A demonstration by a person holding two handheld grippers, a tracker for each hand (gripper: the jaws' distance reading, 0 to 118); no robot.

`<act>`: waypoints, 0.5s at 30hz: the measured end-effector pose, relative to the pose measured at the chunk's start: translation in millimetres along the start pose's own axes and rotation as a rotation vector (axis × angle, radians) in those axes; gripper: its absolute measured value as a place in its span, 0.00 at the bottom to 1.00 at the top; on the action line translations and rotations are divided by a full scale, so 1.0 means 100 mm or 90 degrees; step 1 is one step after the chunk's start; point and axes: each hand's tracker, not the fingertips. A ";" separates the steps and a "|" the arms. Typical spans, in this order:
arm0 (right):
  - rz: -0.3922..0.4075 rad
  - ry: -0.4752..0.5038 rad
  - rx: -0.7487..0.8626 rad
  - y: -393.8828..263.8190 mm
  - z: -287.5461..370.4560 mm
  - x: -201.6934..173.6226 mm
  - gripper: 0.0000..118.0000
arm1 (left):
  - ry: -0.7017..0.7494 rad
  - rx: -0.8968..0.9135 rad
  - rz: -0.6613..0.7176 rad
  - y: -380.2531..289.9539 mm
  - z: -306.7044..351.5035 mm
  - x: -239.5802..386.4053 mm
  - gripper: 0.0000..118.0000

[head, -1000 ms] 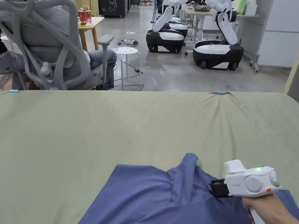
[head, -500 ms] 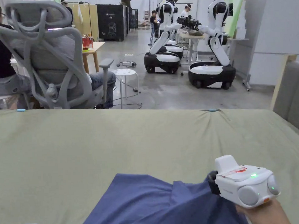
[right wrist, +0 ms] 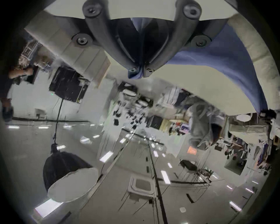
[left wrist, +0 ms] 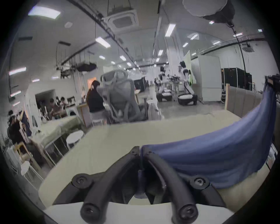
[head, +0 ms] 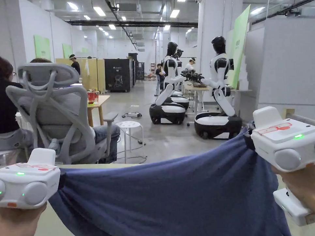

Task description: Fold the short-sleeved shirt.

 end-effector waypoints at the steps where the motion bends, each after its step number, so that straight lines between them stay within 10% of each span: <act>1: -0.012 -0.006 0.002 0.11 -0.05 0.06 0.03 | 0.006 0.013 0.000 0.16 -0.03 0.00 0.00; 15: -0.022 -0.115 0.084 1.33 -0.61 0.37 0.03 | 0.106 0.148 -0.004 2.01 -0.17 -0.10 0.00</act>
